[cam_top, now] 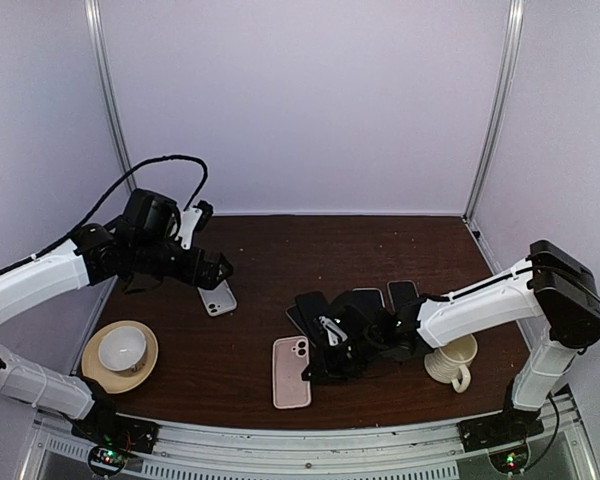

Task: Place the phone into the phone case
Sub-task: Place the phone case at the center of the board.

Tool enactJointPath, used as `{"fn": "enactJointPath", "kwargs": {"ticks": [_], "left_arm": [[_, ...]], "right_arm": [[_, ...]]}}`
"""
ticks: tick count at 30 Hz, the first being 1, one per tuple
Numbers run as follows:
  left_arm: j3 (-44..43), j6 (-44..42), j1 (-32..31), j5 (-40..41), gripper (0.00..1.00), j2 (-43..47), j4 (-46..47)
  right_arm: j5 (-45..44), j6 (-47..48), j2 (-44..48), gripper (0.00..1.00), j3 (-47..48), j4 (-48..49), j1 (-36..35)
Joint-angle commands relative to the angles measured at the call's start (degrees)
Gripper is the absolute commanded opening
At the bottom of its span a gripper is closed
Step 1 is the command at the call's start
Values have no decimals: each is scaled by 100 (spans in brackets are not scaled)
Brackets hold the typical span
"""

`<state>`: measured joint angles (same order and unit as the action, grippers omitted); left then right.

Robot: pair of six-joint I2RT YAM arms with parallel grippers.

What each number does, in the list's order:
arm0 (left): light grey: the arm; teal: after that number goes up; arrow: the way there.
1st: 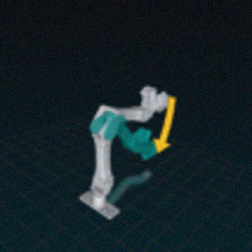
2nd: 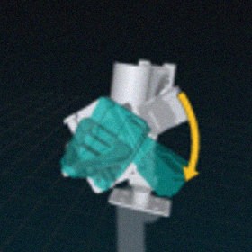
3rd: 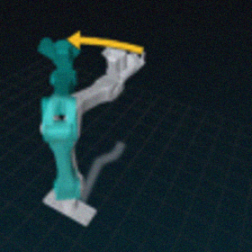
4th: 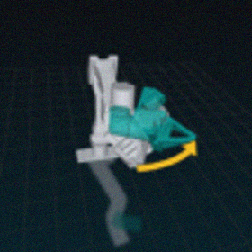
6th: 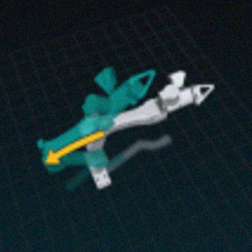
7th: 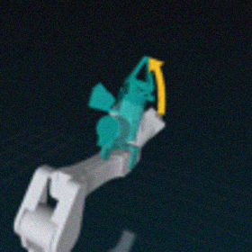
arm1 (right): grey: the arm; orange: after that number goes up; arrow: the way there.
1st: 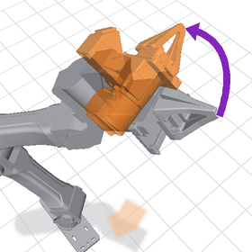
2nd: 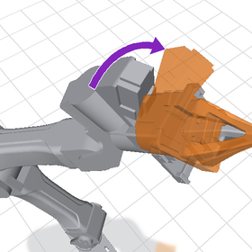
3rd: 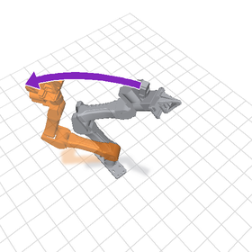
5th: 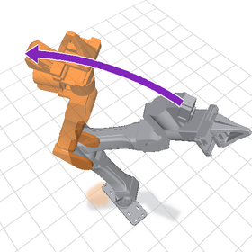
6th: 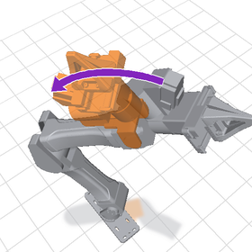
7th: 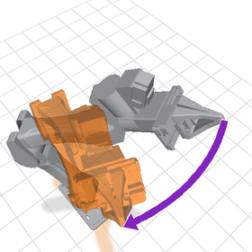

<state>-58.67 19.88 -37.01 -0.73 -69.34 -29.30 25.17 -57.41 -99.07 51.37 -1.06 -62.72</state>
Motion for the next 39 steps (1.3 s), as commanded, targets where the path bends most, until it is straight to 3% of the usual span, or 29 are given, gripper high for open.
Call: {"fn": "enactJointPath", "kwargs": {"ticks": [1,22,29,39], "left_arm": [[129,-33,28,-270,97,427,-38],[357,-186,28,-302,98,925,73],[366,-186,28,-307,97,925,81],[365,-186,53,-366,97,922,82]], "right_arm": [[-114,-48,129,0,-110,-142,-29],[254,362,249,0,-1,-1569,58],[259,162,368,0,-179,-1484,58],[44,227,246,22,-72,-1858,66]]}}
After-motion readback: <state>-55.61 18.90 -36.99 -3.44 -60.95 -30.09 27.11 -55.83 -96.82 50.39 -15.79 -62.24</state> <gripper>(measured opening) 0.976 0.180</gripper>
